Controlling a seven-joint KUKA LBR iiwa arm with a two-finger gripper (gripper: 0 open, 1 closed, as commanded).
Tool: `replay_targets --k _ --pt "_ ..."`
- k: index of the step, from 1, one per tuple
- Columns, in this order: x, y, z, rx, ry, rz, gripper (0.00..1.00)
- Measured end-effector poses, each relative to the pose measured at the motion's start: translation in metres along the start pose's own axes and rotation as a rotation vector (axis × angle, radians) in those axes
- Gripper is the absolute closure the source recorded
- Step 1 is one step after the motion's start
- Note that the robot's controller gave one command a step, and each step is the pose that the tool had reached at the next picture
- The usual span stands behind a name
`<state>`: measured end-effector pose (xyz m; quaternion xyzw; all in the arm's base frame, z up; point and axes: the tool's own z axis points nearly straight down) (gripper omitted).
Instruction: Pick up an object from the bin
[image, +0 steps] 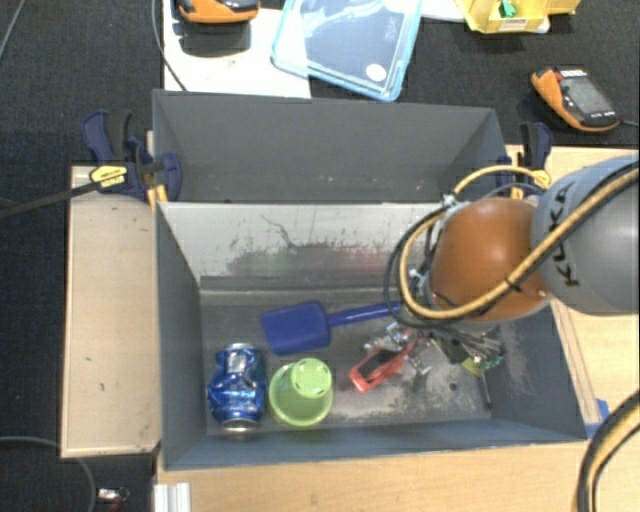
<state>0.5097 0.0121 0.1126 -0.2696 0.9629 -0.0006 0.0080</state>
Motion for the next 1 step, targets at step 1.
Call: replay_targets --k 1 --pt "0.0008 0.0008 -0.0301 -0.004 0.006 0.002 1.00"
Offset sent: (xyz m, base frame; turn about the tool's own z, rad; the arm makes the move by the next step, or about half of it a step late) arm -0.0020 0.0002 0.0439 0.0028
